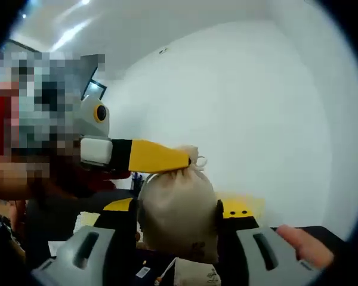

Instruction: Open the drawer, pick up the cosmetic bottles from the table one by one, place them into the drawer, release the gripper, close the drawer, and move the gripper away

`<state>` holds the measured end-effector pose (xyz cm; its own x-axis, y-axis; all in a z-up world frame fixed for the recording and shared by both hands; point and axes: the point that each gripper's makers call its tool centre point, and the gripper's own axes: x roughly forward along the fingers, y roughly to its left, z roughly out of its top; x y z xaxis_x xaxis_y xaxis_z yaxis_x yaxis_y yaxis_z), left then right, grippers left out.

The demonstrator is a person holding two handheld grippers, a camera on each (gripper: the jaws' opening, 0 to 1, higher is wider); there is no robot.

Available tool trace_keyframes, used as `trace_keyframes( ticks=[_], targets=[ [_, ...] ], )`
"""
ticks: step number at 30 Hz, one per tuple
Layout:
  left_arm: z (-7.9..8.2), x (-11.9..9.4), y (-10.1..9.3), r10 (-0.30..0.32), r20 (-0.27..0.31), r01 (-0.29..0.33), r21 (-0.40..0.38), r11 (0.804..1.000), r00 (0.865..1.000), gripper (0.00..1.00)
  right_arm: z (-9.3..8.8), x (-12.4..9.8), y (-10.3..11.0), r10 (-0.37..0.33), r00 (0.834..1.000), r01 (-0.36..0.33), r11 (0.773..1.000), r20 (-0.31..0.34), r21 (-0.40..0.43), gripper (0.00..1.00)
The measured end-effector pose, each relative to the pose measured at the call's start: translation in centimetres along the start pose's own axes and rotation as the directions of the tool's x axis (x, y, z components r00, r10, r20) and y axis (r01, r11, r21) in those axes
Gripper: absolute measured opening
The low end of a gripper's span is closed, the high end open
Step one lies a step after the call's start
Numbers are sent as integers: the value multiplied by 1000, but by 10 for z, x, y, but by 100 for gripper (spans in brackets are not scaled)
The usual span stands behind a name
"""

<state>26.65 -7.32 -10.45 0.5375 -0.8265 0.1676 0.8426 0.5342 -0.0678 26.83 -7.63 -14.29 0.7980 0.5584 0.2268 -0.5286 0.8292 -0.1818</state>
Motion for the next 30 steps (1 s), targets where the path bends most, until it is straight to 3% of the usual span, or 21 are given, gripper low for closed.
trace_keyframes(
  ticks=[6,10,15,21,30],
  targets=[
    [1,7,-1,56,9,-56,14,998,998,11,-2,3,-4,-76,997,75,997,-8,-35,54],
    [5,10,-3,84,30,-85,23,996,996,11,-1,6,-16,-140,990,140,983,9,-116,57],
    [7,11,0,145,48,-147,29,989,988,11,-5,9,-23,-181,983,180,977,0,-111,56],
    [5,11,1,197,68,-200,36,979,978,11,-9,13,-27,-189,982,188,976,-8,-106,52],
    [3,10,2,205,79,-211,71,975,975,12,-10,12,-25,-169,986,168,983,-10,-74,47]
  ],
)
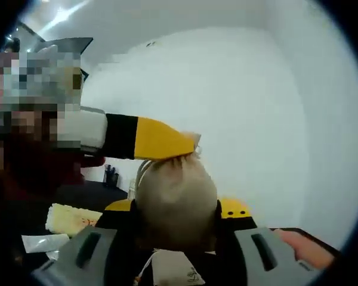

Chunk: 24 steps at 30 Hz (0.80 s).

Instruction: Open the drawer, pick up the cosmetic bottles from the table one by one, place them into the drawer, release the gripper, close the drawer, and move the gripper away

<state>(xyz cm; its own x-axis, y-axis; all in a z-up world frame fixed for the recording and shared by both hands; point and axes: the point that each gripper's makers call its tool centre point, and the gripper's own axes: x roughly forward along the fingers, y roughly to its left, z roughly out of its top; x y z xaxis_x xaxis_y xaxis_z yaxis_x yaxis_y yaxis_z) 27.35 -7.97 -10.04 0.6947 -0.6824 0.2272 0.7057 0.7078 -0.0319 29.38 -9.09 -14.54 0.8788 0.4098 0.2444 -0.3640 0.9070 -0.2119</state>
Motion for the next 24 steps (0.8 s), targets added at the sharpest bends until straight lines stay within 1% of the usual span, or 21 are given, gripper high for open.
trace_keyframes(
  ticks=[3,5,8,10,13,18,20,22,24],
  targets=[
    [2,-1,1,-1,9,1,14,1000,1000,14,2,0,1,10,1000,-10,1000,-3,5,46],
    [4,-2,2,-2,16,1,23,1000,1000,17,2,-1,2,18,1000,-18,1000,-6,5,46],
    [8,-6,5,-8,29,8,24,1000,1000,25,0,-2,1,20,1000,-20,1000,-12,5,46],
    [10,-9,8,-15,23,15,23,1000,1000,29,-1,-2,-1,26,1000,-25,999,-18,21,46],
    [12,-15,13,-11,31,10,18,1000,999,34,-1,-1,-4,23,1000,-23,999,-21,29,46],
    [17,-35,33,18,45,-19,25,1000,999,41,-4,-2,-11,33,998,-30,998,-45,63,46],
    [20,-44,43,39,67,-40,9,999,997,49,-6,0,-14,47,997,-40,994,-68,99,46],
    [18,-54,53,49,71,-50,6,999,996,54,-6,0,-19,43,996,-35,994,-78,108,46],
    [18,-62,68,74,74,-76,21,997,995,59,-5,3,-26,41,995,-31,993,-86,116,46]
  ],
)
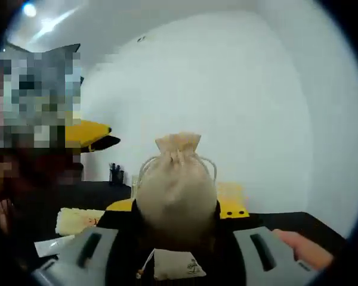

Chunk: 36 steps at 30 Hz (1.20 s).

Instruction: Open the drawer, pick up the cosmetic bottles from the table one by one, place them into the drawer, release the gripper, close the drawer, and move the gripper away

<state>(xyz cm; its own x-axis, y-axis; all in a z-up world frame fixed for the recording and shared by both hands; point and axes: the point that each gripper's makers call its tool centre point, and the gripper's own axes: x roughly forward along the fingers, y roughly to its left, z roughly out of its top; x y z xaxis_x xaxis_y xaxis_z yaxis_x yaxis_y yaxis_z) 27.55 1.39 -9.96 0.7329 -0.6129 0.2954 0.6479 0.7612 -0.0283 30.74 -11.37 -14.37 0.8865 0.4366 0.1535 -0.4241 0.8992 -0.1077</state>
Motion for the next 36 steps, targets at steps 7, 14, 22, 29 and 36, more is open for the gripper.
trace_keyframes(
  ticks=[7,14,22,29,36],
  targets=[
    [-9,-31,37,-14,-18,14,1,1000,1000,83,11,-1,-23,-17,1000,18,999,-11,48,46],
    [-23,-64,72,-1,-42,0,-17,1000,999,90,23,14,-49,-58,998,59,997,-23,53,46],
    [-58,-82,111,28,-104,-32,-30,999,994,96,29,57,-69,-83,995,88,992,-60,86,46],
    [-90,-81,125,33,-139,-40,-46,998,990,96,28,99,-85,-130,987,138,987,-90,83,46],
    [-106,-92,133,80,-169,-80,5,997,982,88,17,145,-106,-177,978,179,984,-112,5,46]
  ],
)
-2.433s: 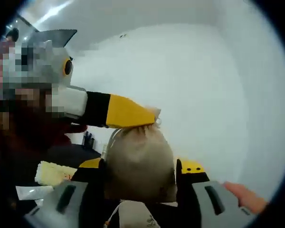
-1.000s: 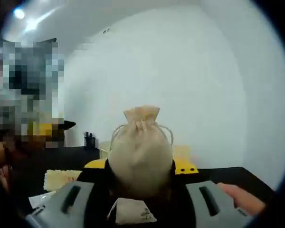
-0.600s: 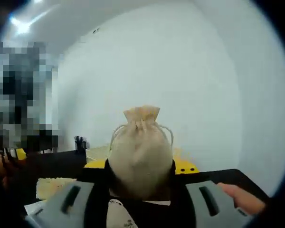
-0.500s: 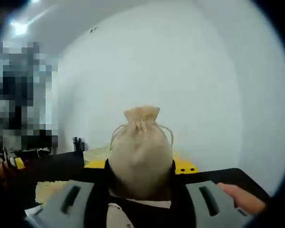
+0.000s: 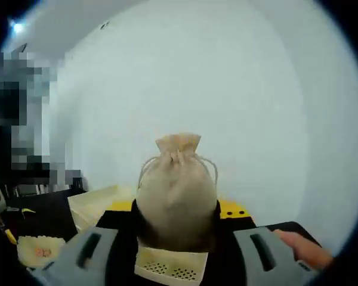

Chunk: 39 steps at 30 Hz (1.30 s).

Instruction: Open the drawer, pick up the cosmetic bottles from the table one by one, place them into the drawer, release the gripper, close the drawer, and move the gripper away

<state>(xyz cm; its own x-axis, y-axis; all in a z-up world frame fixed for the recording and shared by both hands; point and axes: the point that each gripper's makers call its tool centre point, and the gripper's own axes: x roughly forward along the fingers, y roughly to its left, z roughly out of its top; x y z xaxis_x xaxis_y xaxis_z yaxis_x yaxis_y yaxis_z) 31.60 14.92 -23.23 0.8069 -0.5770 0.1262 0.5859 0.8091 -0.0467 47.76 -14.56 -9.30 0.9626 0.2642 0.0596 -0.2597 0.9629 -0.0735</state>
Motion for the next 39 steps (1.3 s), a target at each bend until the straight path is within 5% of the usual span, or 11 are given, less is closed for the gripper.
trace_keyframes(
  ticks=[9,23,25,27,28,31,39],
  targets=[
    [14,-8,9,19,78,-12,-89,996,997,90,-22,78,-32,-51,997,52,998,-59,27,46],
    [14,-1,11,17,83,-10,-85,996,996,88,-72,167,-24,-48,996,50,998,-77,25,45],
    [14,0,11,15,83,-9,-79,997,996,88,-75,174,-29,-58,995,62,997,-76,44,38],
    [14,1,4,8,88,-1,-75,997,996,88,-84,177,-34,-76,991,87,992,-113,94,15],
    [15,1,3,5,90,2,-74,997,996,88,-88,181,-35,-66,990,82,988,-128,127,11],
    [16,1,-1,-5,91,11,-66,998,996,88,-82,185,-44,-72,992,84,989,-105,120,16],
    [20,-1,-5,-17,112,25,-68,997,994,87,-80,176,-35,51,969,-38,997,-243,60,24]
  ],
)
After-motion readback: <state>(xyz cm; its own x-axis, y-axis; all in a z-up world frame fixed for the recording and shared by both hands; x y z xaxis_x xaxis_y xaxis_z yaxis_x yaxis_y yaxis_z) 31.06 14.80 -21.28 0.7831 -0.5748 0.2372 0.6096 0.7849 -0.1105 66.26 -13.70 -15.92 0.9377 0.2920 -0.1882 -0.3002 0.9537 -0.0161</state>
